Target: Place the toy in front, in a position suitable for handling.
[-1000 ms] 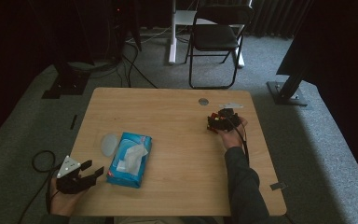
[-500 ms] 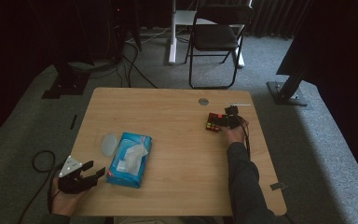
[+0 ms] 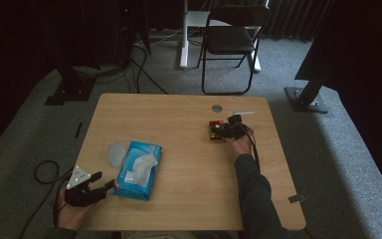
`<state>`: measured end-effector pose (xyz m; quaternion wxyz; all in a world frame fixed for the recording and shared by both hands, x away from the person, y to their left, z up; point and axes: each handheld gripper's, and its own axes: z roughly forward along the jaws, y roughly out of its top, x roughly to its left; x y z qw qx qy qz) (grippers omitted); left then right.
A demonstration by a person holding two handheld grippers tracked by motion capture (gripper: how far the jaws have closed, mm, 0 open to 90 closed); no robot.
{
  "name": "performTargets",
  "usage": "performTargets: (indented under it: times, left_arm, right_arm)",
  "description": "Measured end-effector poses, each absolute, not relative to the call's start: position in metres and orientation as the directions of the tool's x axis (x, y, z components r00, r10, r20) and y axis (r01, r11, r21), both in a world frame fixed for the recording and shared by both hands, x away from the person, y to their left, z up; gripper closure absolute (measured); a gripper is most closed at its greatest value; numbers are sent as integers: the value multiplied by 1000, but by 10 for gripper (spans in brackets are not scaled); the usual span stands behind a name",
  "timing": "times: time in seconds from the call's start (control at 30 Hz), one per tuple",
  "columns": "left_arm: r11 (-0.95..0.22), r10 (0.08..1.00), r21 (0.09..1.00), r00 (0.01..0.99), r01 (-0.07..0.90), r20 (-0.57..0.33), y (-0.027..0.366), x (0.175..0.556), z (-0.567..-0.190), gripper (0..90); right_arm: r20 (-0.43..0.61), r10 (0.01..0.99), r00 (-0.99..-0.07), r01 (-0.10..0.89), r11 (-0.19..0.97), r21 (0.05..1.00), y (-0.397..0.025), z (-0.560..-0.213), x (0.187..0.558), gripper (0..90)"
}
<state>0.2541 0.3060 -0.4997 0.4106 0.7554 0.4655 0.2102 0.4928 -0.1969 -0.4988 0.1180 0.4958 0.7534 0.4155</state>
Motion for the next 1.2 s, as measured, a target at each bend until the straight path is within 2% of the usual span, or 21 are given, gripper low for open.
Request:
performTargets:
  times: [0.1, 0.17, 0.27, 0.37, 0.47, 0.63, 0.77, 0.83, 0.97, 1.2]
  left_arm:
    - [-228, 876, 818, 479, 529, -66, 306, 254, -500, 390]
    - [-228, 876, 819, 479, 527, -65, 306, 254, -500, 390]
    - [-228, 875, 819, 480, 527, -65, 306, 254, -500, 390]
    - [-227, 875, 820, 480, 525, -65, 306, 253, -500, 390]
    - [-228, 875, 821, 480, 524, -64, 306, 253, -500, 390]
    - [-227, 876, 820, 478, 526, -64, 306, 253, -500, 391]
    - [-229, 876, 818, 478, 528, -63, 306, 255, -501, 391]
    - [-228, 877, 818, 477, 528, -63, 305, 255, -501, 390]
    - [-231, 876, 817, 478, 528, -61, 304, 257, -501, 391]
    - [-234, 876, 816, 479, 528, -59, 303, 259, -501, 391]
  right_arm:
    - [203, 867, -455, 673, 186, 715, -183, -500, 498, 215]
    - [193, 873, -448, 682, 194, 705, -177, -502, 500, 230]
    - [157, 869, -469, 680, 242, 692, -167, -505, 499, 301]
    - [158, 841, -517, 673, 286, 682, -159, -510, 497, 307]
    - [113, 813, -571, 633, 348, 691, -151, -508, 489, 322]
    - [93, 719, -689, 549, 434, 715, -139, -510, 469, 326]
    - [128, 583, -802, 475, 494, 728, -135, -512, 451, 321]
    - [104, 531, -841, 430, 537, 726, -134, -513, 442, 319]
    - [105, 544, -832, 438, 529, 727, -144, -513, 438, 295]
    - [138, 576, -806, 467, 474, 747, -157, -512, 443, 398]
